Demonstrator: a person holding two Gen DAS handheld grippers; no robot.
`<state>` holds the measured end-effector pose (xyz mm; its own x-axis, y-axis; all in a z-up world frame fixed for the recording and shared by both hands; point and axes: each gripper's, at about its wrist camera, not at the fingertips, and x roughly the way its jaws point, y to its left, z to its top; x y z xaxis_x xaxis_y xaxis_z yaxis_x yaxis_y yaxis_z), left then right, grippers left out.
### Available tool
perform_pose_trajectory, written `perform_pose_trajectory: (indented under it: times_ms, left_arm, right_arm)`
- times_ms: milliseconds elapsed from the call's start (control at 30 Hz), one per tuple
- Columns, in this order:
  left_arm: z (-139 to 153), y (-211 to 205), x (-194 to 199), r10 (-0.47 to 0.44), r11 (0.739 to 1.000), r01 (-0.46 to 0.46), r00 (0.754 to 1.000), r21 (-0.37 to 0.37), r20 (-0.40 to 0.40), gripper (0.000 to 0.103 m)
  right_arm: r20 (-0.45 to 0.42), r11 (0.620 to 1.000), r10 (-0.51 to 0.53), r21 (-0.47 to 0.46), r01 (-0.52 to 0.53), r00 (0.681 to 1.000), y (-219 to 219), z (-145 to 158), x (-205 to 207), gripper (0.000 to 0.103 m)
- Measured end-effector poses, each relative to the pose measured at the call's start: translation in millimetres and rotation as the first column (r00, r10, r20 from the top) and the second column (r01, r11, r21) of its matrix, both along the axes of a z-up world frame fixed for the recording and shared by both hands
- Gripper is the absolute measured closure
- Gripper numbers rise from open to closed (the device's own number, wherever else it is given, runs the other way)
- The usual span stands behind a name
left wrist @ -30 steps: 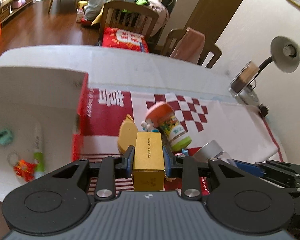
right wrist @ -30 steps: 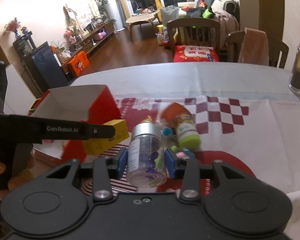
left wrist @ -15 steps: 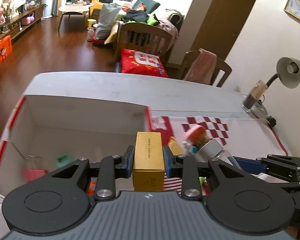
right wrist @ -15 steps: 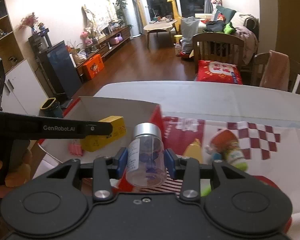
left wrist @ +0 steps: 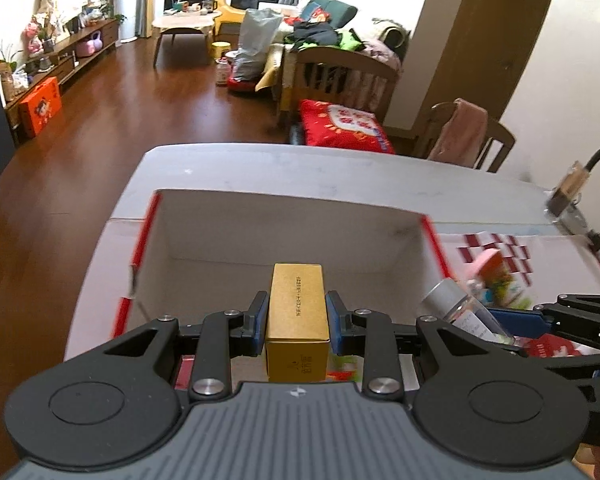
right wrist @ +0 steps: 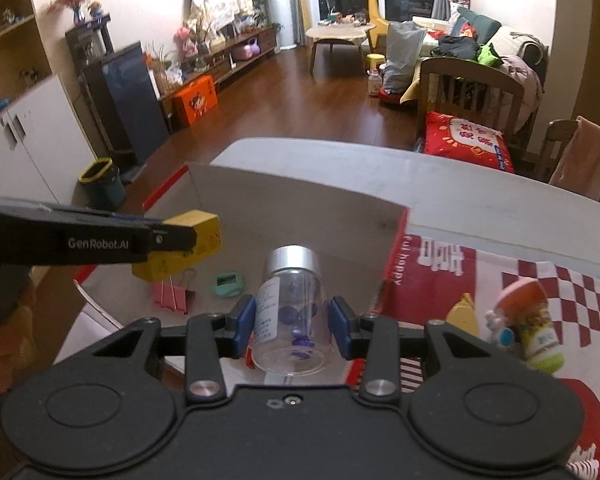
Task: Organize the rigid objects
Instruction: 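Carry the carton and jar into the shoebox and open both grippers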
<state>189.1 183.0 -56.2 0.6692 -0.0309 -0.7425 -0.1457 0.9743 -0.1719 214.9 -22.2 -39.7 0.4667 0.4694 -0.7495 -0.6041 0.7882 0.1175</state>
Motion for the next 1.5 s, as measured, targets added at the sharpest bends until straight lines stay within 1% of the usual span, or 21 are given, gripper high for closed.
perform_pose_trajectory:
  times_ms: [233,333,567,700,900,1000,1100,1233,1400,1500]
  left_arm:
    - [-30.9,17.2,20.4,-0.009,0.996,0.013,0.999,0.085,-0.052,0.074]
    - [-42.7,23.5,28.6,-0.014,0.994,0.021,0.998,0.103,-0.069,0.074]
    - [-61.5,27.0,49.6,-0.031,0.996,0.039,0.995,0.084,-0.095,0.074]
    - [-70.7,24.3,59.0,-0.032,0.996,0.044,0.990,0.080,-0.137,0.074]
    - [-78.1,28.1,65.8,-0.042,0.998,0.051,0.980,0.039,-0.192,0.074]
    - [-81.8,31.4,69.5,-0.046,0.999,0.051,0.973,0.012,-0.227,0.074]
    - [-84.5,33.7,68.9,-0.046,0.999,0.049,0.968,0.003,-0.248,0.074]
    - [-85.1,35.6,67.7,-0.046,0.999,0.045,0.965,-0.009,-0.258,0.074]
    - [-80.8,36.6,63.1,-0.039,0.999,0.037,0.966,-0.011,-0.256,0.074]
    - [-76.0,36.0,60.3,-0.037,0.999,0.036,0.968,-0.008,-0.249,0.074]
  right_arm:
    - [-0.022,0.998,0.025,-0.058,-0.026,0.999,38.6,-27.5,10.8,0.064]
    - [-0.035,0.996,0.036,-0.085,-0.039,0.999,52.6,-39.9,15.8,0.064]
    - [-0.068,0.989,0.050,-0.133,-0.059,0.996,74.4,-61.2,21.9,0.064]
    - [-0.090,0.984,0.050,-0.165,-0.065,0.995,79.3,-69.1,25.1,0.064]
    - [-0.123,0.980,0.041,-0.189,-0.064,0.992,82.3,-74.4,25.5,0.064]
    - [-0.159,0.978,0.023,-0.202,-0.055,0.987,83.8,-77.2,29.7,0.064]
    - [-0.161,0.973,0.026,-0.222,-0.061,0.987,84.4,-77.4,29.4,0.064]
    - [-0.168,0.973,0.027,-0.223,-0.065,0.985,83.3,-76.6,28.1,0.064]
    - [-0.198,0.981,0.023,-0.186,-0.061,0.980,74.0,-72.0,29.5,0.063]
    - [-0.200,0.985,0.021,-0.163,-0.055,0.980,69.1,-68.3,29.3,0.062]
